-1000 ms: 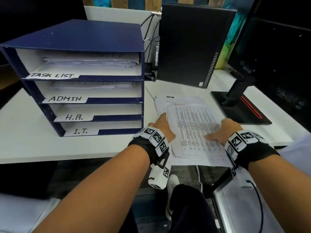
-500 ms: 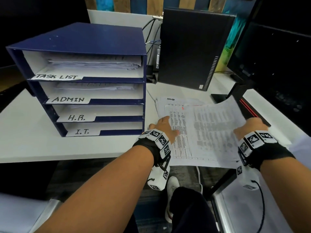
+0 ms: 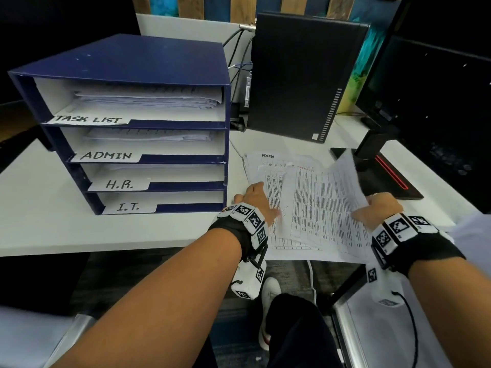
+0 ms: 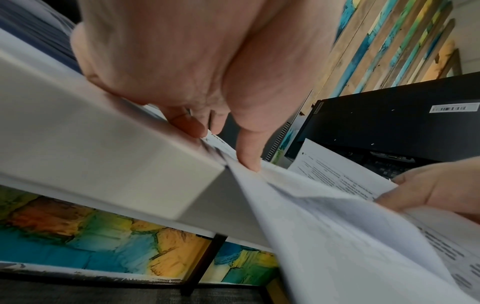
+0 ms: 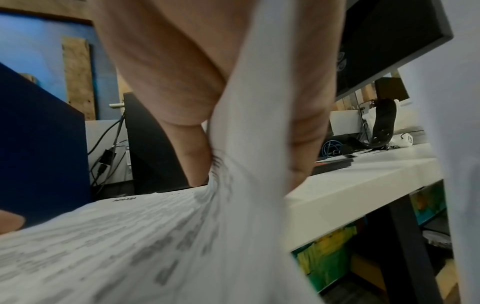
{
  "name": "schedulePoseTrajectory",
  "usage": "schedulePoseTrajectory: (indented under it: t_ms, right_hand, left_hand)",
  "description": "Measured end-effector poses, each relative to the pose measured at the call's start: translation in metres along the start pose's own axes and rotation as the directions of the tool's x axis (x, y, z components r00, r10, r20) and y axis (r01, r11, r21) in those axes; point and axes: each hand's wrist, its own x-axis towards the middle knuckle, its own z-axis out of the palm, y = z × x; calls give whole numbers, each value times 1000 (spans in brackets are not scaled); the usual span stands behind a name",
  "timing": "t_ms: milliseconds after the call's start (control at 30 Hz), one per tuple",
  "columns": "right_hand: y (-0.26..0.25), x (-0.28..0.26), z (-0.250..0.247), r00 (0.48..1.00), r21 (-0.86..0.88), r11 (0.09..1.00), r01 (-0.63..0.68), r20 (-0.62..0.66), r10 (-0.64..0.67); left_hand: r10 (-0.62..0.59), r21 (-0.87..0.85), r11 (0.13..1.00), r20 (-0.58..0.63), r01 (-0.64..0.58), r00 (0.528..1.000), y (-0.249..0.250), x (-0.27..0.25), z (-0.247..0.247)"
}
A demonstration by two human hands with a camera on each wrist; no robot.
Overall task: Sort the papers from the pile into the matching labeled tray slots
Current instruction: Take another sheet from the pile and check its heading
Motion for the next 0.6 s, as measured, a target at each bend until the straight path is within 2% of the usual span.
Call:
schedulePoseTrajectory:
  t_ms: [167, 300, 367, 500, 600]
  right_hand:
    - [-13, -8, 0, 995, 104, 994, 30, 91, -40]
    - [-11, -13, 0, 998, 214, 975, 54, 31, -62]
    - [-7, -14, -5, 995, 302, 949, 90, 16, -99]
    - [5, -20, -12, 980, 456, 875, 162, 31, -197]
    - [9, -30, -15, 957, 560, 805, 197, 69, -282]
  left_hand:
    - [-56, -157, 986, 48, 63, 997, -8, 3, 1]
    - [-96, -193, 975, 96, 114, 991, -9, 7, -5]
    - [-90, -232, 967, 89, 109, 992, -7, 6, -7]
    - [-112, -264, 958, -3, 107, 994, -3, -2, -4]
    - [-95, -393, 915, 7, 90, 995, -1, -7, -12]
